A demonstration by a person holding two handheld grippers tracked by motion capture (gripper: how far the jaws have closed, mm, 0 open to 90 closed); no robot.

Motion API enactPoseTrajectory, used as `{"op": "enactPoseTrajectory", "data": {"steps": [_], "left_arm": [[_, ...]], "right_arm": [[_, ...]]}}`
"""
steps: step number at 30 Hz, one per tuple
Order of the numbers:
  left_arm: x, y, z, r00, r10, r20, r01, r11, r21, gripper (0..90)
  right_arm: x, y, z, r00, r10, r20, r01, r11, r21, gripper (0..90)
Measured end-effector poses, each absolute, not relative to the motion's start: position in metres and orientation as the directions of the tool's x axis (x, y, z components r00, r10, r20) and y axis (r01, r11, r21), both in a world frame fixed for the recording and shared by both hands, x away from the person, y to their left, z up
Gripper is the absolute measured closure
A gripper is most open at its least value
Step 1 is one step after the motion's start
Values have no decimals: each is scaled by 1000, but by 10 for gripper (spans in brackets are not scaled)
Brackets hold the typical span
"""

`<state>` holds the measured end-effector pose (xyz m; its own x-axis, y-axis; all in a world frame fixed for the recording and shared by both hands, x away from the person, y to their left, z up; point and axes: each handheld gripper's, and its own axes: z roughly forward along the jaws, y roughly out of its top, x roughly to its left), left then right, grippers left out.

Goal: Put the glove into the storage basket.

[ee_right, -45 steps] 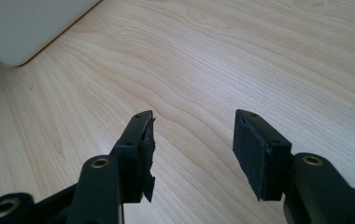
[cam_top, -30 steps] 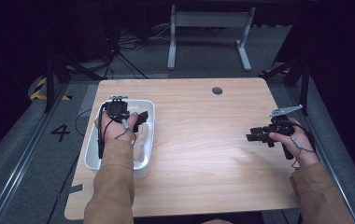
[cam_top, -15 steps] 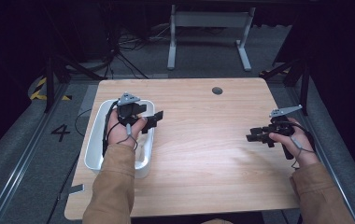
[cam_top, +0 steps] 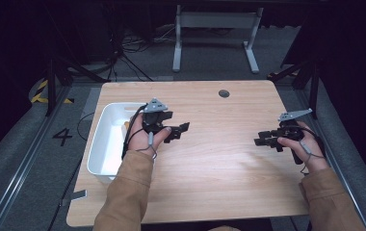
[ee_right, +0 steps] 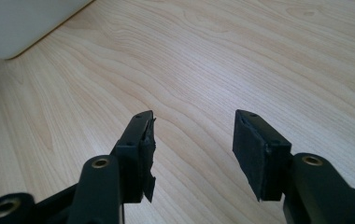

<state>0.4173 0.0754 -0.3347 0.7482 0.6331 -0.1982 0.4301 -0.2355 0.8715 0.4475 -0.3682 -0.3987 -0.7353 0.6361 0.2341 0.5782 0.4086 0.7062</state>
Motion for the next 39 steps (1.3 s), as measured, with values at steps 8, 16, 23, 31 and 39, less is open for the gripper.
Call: {"op": "enactPoseTrajectory", "data": {"steps": [8, 16, 23, 31, 39], "left_arm": [[396, 36, -343, 851, 507, -139, 358, -365, 860, 247], [379, 26, -362, 874, 456, -165, 374, -419, 827, 242], [383, 15, -378, 882, 439, -173, 380, -443, 812, 238], [385, -5, -406, 889, 420, -182, 397, -511, 762, 238], [384, -19, -431, 906, 388, -166, 388, -613, 688, 234]], "right_arm": [[446, -367, -399, -733, 651, 199, 567, 423, 707, 501], [436, -355, -406, -744, 644, 175, 561, 463, 686, 499], [433, -351, -409, -748, 643, 166, 559, 474, 681, 496], [434, -352, -413, -750, 642, 163, 558, 481, 676, 489], [437, -352, -417, -747, 644, 164, 565, 485, 668, 485]]}}
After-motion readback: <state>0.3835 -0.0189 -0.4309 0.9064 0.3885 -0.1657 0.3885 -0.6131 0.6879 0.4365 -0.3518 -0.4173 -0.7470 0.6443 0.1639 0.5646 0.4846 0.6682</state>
